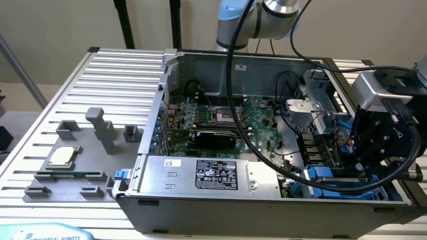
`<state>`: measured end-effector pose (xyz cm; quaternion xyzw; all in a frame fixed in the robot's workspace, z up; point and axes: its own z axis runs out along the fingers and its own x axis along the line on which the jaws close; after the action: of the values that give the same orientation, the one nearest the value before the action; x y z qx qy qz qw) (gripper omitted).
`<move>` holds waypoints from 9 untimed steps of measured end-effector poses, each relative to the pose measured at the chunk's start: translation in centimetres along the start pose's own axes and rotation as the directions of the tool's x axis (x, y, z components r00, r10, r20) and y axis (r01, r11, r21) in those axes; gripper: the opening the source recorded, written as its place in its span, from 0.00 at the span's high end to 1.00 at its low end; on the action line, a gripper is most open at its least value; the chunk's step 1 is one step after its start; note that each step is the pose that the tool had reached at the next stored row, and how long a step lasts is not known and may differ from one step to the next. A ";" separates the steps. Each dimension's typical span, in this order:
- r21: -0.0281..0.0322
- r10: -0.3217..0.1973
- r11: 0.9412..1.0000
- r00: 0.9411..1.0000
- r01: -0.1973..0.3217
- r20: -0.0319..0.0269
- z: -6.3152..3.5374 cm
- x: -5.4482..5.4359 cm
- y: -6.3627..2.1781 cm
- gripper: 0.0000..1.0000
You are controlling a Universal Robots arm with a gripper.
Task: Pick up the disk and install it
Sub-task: 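Insert the first disk wire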
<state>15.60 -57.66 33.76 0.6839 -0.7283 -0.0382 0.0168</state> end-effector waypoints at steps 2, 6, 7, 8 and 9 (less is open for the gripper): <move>0.000 0.000 1.000 1.000 0.000 0.000 0.08 0.0 -0.01 0.84; 0.000 0.000 1.000 1.000 0.000 -0.001 0.17 -0.1 -0.03 0.84; 0.000 0.000 1.000 1.000 0.000 -0.001 0.19 -0.1 -0.04 0.84; 0.000 0.000 1.000 1.000 0.000 -0.001 0.21 -0.1 -0.06 0.84; 0.000 -0.001 1.000 1.000 0.001 -0.001 0.24 -0.1 -0.10 0.84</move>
<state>15.68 -57.59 33.52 0.6842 -0.7281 -0.0377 0.0173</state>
